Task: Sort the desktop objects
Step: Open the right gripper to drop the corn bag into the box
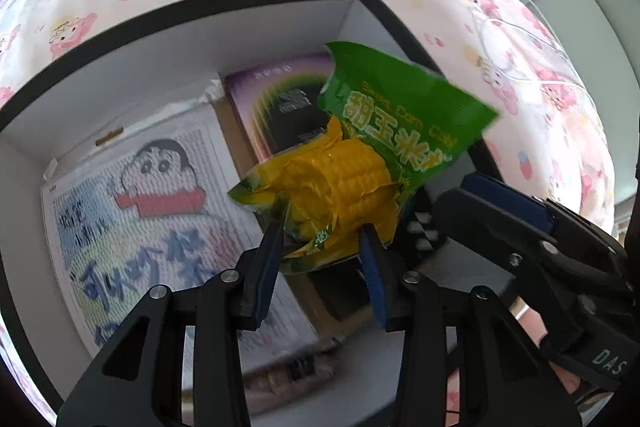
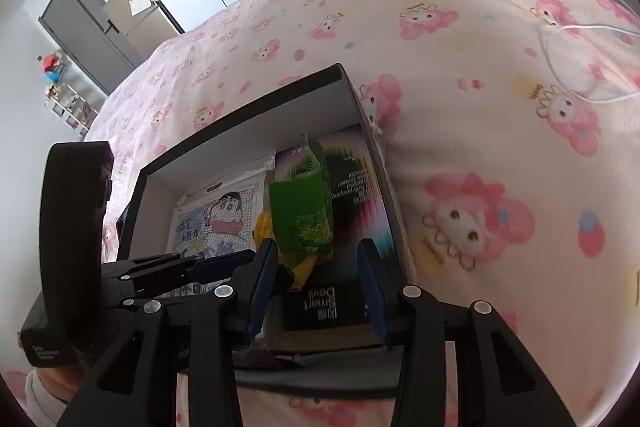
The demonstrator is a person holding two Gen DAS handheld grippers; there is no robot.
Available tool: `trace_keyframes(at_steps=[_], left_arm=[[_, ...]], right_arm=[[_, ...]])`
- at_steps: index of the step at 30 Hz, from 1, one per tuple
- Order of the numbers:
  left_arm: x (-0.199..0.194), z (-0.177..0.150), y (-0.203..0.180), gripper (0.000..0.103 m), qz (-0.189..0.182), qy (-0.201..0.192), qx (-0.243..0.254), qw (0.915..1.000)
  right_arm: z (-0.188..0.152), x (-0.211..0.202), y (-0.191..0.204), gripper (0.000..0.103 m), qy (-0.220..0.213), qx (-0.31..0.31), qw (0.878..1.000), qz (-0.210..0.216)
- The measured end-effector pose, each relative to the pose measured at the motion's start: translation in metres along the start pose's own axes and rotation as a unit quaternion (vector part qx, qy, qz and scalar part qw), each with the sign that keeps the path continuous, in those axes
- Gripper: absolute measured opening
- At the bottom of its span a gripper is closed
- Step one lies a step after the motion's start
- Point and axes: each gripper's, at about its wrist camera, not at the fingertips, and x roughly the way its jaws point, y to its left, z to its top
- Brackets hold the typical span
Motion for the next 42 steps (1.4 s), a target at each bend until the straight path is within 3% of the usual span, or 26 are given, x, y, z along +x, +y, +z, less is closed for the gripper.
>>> trace_keyframes(at_steps=[9,12,15,18,23,29,35,42], left_arm=[[0.004,0.022,0.022,0.043,-0.001,-0.009,-0.008,0.9999],[-0.004,0.013,0.029,0.040,-0.015,-0.015,-0.023,0.9995],[-0.020,-0.004,0.031,0.041,-0.029,-0.028,-0.024,0.9989],[-0.032,-0.008,0.024,0.040,0.014,-0.057,-0.037,0.9976],[-0.049,-0.023,0.038,0.040,0.021,-0.061,-0.042,0.9971],[-0.009,0.020,0.037,0.040,0.012,-0.038,-0.024,0.9989],[0.014,0.046,0.028,0.040,0.013,-0.034,-0.001,0.9993],[0.019,0.056,0.040,0.039,-0.014,-0.037,-0.035,0.9986]], right_arm=[[0.018,0.014,0.000,0.037,-0.001,0.003,1.000,0.005],[0.016,0.015,0.006,0.037,-0.013,-0.008,1.000,-0.013],[0.010,0.012,0.005,0.037,-0.015,-0.004,1.000,-0.002],[0.010,0.010,0.003,0.037,-0.009,-0.002,1.000,0.008],[0.015,0.014,0.005,0.037,0.000,-0.015,1.000,0.010],[0.018,0.020,0.015,0.037,0.009,-0.025,0.999,0.018],[0.025,0.029,0.018,0.037,-0.004,-0.041,0.999,-0.005],[0.030,0.033,0.018,0.037,-0.010,-0.036,0.999,-0.018]])
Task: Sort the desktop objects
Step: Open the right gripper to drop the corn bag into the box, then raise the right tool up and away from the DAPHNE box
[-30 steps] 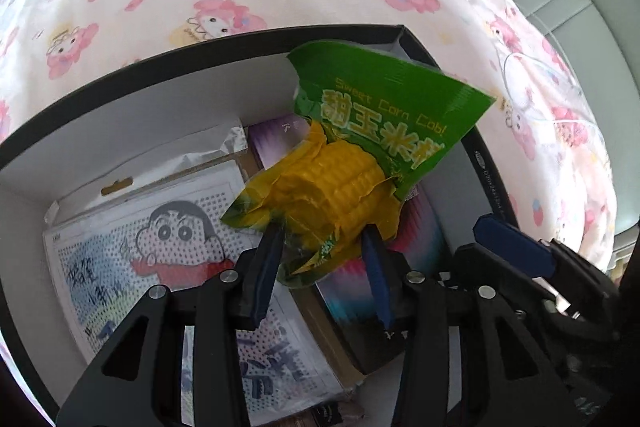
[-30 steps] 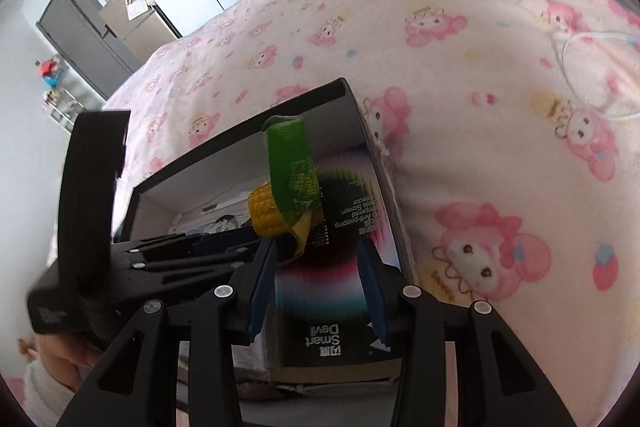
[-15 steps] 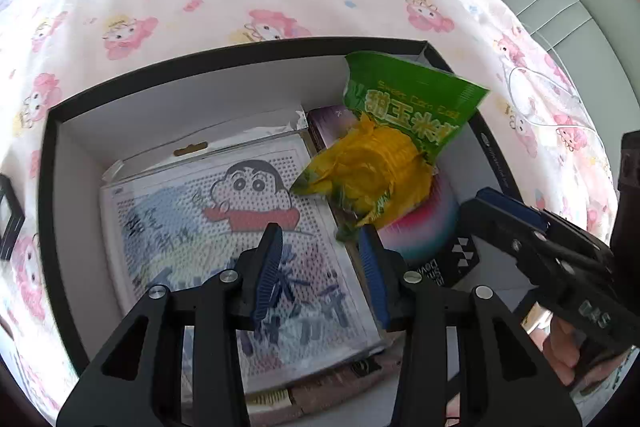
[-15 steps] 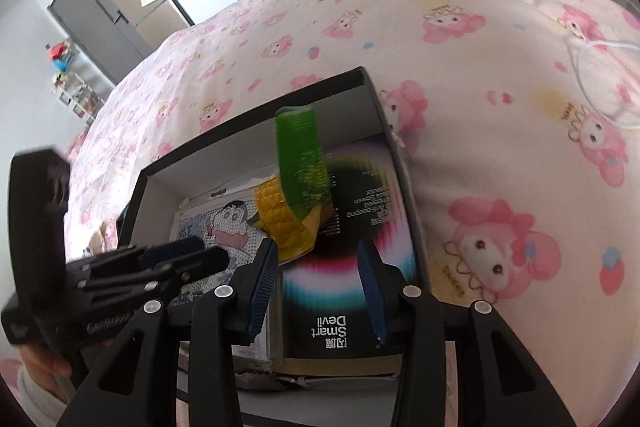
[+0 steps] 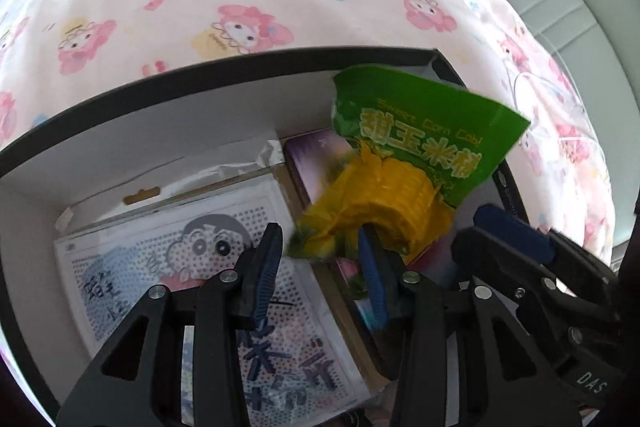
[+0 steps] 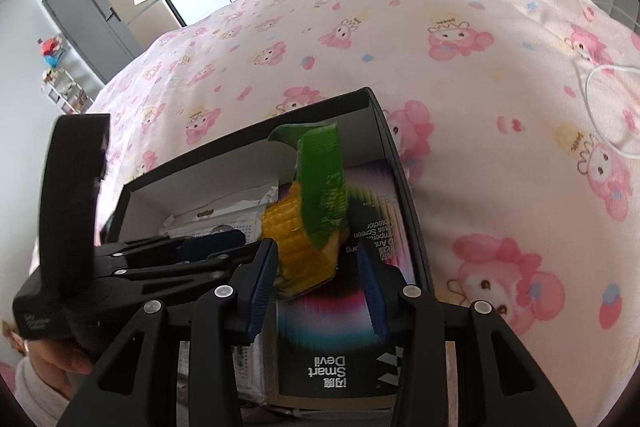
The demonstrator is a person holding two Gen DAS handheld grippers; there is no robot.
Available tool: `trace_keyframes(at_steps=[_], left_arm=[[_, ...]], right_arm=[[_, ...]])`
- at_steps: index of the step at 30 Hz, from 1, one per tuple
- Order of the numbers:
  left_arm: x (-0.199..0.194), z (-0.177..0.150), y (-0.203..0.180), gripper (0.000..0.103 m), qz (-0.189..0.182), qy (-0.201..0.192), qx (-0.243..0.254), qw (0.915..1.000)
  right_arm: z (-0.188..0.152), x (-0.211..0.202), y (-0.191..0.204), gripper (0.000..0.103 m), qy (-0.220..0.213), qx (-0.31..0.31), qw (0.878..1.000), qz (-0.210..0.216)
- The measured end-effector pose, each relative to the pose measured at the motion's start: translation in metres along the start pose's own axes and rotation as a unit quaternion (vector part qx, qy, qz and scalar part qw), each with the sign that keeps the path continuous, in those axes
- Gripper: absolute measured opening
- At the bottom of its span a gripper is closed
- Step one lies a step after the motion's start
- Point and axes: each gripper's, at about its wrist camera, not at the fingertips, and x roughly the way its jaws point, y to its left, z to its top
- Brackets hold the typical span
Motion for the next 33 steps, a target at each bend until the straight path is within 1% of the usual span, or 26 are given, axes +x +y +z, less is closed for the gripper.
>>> trace_keyframes(at_steps=[2,5,9,10,13,15,17,20,21,23,24,26,29,33], left_arm=[[-0.010,-0.004,0.001,0.039,-0.004,-0.008,0.000,1.0000],[-0.035,-0.021,-0.001,0.040,0.000,-0.020,0.001,0.9998],[-0.068,-0.048,-0.012,0.043,0.005,-0.037,0.002,0.9993],[-0.080,-0.056,-0.018,0.046,0.011,-0.043,0.007,0.9990],[-0.113,-0.077,-0.031,0.045,0.041,-0.065,0.021,0.9968],[-0.137,-0.092,-0.038,0.045,0.059,-0.083,0.031,0.9943],[-0.163,-0.109,-0.042,0.045,0.069,-0.102,0.036,0.9917],[-0.194,-0.136,-0.047,0.046,0.102,-0.125,0.042,0.9860],[-0.202,-0.145,-0.050,0.046,0.119,-0.130,0.046,0.9832],[-0.220,-0.168,-0.053,0.046,0.160,-0.152,0.046,0.9742],[-0.228,-0.180,-0.053,0.045,0.168,-0.163,0.038,0.9716],[-0.242,-0.205,-0.047,0.045,0.175,-0.183,0.016,0.9672],[-0.253,-0.235,-0.037,0.045,0.184,-0.195,-0.010,0.9632],[-0.261,-0.268,-0.026,0.045,0.191,-0.196,-0.034,0.9611]], right_arm=[[-0.005,-0.005,0.000,0.037,-0.005,0.003,1.000,-0.004],[-0.015,-0.017,0.004,0.037,-0.014,0.004,1.000,-0.013],[-0.029,-0.042,0.022,0.037,-0.029,-0.007,0.999,-0.012],[-0.033,-0.051,0.029,0.037,-0.035,-0.012,0.999,-0.010],[-0.048,-0.080,0.052,0.037,-0.059,-0.025,0.998,-0.012],[-0.061,-0.102,0.066,0.037,-0.072,-0.028,0.997,-0.010],[-0.071,-0.121,0.080,0.037,-0.081,-0.034,0.996,-0.001],[-0.085,-0.144,0.099,0.037,-0.085,-0.046,0.995,0.008],[-0.091,-0.150,0.106,0.038,-0.086,-0.049,0.995,0.011],[-0.102,-0.160,0.117,0.038,-0.088,-0.052,0.995,0.016],[-0.110,-0.166,0.123,0.038,-0.090,-0.052,0.994,0.017],[-0.128,-0.174,0.132,0.038,-0.097,-0.045,0.994,0.024],[-0.153,-0.179,0.144,0.038,-0.093,-0.048,0.994,0.039],[-0.178,-0.183,0.164,0.038,-0.087,-0.078,0.992,0.040]])
